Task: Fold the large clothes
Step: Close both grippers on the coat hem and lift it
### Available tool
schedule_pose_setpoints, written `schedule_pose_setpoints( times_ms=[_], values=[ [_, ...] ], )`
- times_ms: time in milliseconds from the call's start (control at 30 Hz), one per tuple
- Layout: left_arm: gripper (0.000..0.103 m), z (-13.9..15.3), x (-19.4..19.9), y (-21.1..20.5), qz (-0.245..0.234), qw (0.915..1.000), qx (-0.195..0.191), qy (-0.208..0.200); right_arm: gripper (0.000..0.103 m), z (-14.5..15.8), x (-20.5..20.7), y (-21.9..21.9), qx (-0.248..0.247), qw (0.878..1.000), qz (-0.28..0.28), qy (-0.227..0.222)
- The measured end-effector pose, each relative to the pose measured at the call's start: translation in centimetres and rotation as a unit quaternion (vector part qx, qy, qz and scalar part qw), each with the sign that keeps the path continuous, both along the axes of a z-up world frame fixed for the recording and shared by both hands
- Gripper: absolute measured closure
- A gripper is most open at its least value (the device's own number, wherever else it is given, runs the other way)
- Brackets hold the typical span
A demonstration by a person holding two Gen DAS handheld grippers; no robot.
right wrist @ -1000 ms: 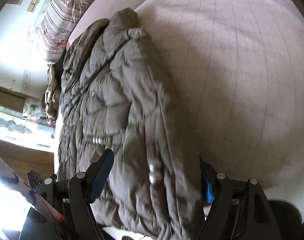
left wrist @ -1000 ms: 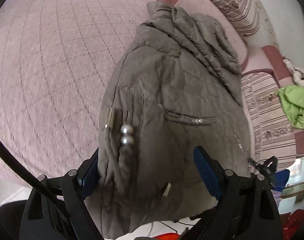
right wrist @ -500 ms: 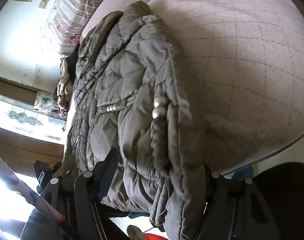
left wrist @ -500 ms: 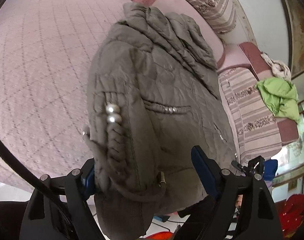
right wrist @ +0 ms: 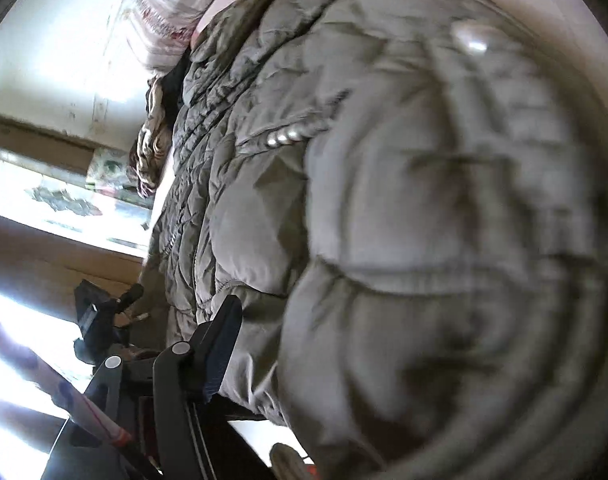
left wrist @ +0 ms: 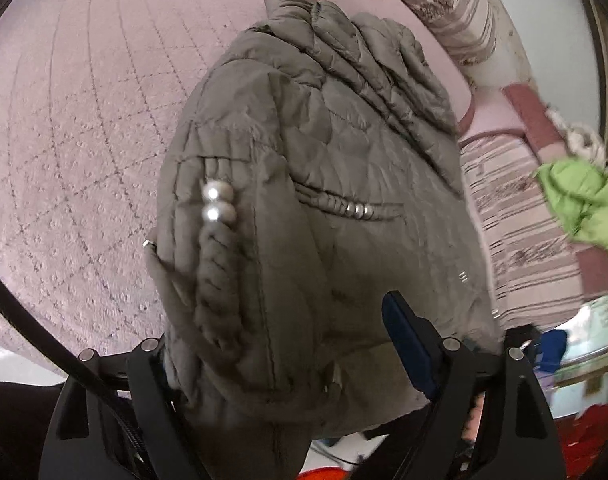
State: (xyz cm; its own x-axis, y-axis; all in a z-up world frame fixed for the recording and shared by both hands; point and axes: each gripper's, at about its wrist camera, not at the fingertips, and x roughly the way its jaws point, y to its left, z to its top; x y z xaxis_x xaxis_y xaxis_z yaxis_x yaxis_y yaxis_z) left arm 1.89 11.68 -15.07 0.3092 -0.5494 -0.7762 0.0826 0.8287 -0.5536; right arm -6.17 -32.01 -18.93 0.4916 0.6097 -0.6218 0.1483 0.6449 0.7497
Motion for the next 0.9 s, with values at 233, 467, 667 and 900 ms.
schedule_pose_setpoints(
  times_ms=[233,467,667,900],
  values=[
    [0.075,1.2,-1.0,-2.6,0.034,0.9875,0.154,0.003,0.077,0.8,-0.2,-0.1,-0.027,1.000,-0.016,0.001],
    [0.086,6.1,-2.3,-1.1,0.063,0.9928,0.099,-0.027,0.086,4.9,-1.2,-1.9,-0.019,0.998,-0.023,-0.051],
    [0.086,9.0,-5.0,-1.7,0.037,0.9916,0.101,-0.072,0.087,8.2,-2.3,-2.1,-0.027,0.996,-0.015,-0.083],
    [0.086,8.3,-5.6,-1.6,0.027,0.9864,0.144,-0.075,0.087,8.2,-3.6,-2.1,-0.045,0.996,-0.005,-0.074]
  ],
)
